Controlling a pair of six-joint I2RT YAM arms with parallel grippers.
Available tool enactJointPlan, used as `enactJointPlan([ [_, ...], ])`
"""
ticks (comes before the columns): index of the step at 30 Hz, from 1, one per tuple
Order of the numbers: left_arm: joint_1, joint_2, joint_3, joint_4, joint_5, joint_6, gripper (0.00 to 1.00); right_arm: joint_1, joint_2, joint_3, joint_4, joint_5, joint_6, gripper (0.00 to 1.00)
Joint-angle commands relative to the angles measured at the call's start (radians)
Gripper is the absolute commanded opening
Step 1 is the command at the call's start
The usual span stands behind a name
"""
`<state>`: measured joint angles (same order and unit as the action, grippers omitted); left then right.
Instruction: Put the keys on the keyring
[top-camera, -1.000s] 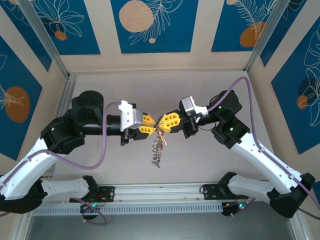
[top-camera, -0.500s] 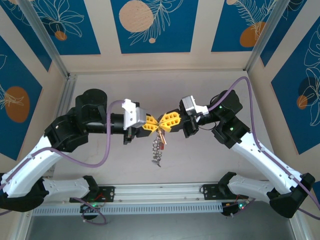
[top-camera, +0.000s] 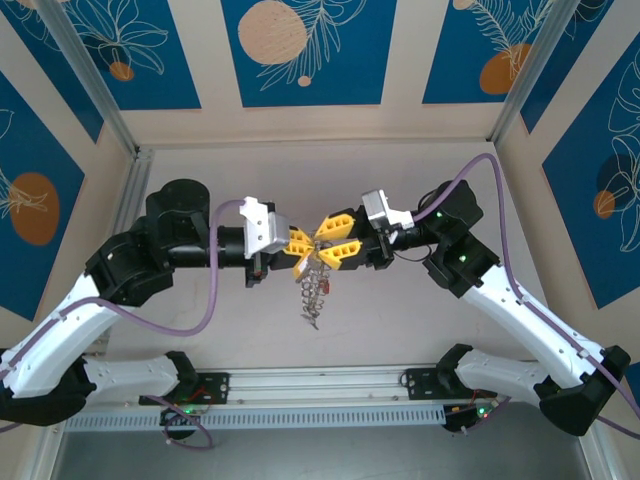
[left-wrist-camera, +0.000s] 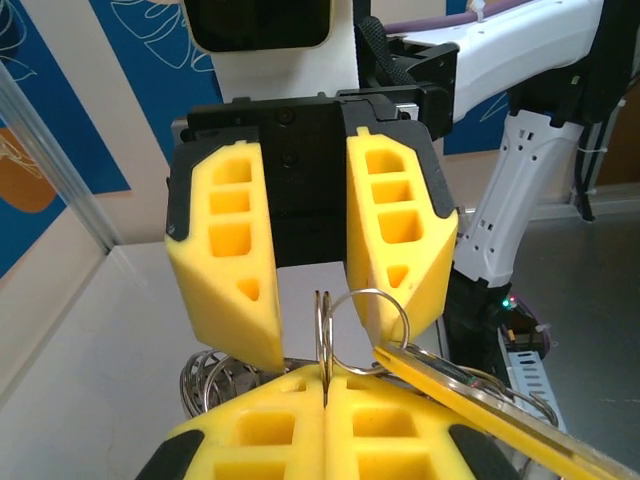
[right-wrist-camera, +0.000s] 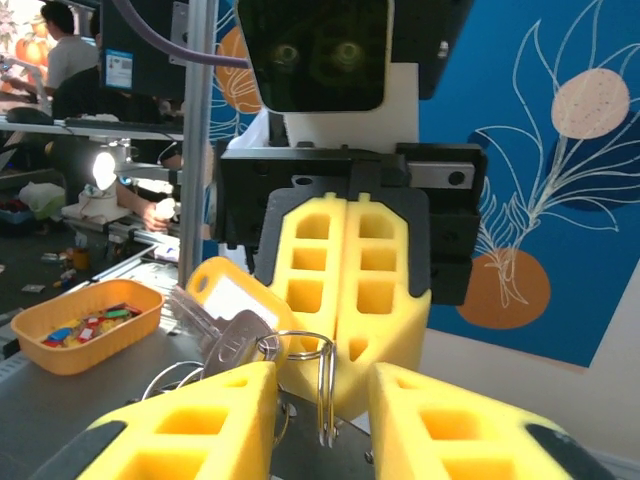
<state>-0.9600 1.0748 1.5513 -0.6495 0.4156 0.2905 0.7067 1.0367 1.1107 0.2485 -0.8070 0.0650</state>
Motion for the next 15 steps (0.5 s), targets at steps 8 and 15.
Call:
enactJointPlan([
  [8, 0.0, -0.025, -0.033, 0.054, -0.17, 0.053, 0.0, -0.019, -0.057, -0.012, -0.14, 0.224, -0.003, 0.36],
  [15, 0.0, -0.029, -0.078, 0.073, -0.276, 0.091, 0.0, -0.049, -0.135, 0.007, -0.29, 0.293, 0.04, 0.36],
])
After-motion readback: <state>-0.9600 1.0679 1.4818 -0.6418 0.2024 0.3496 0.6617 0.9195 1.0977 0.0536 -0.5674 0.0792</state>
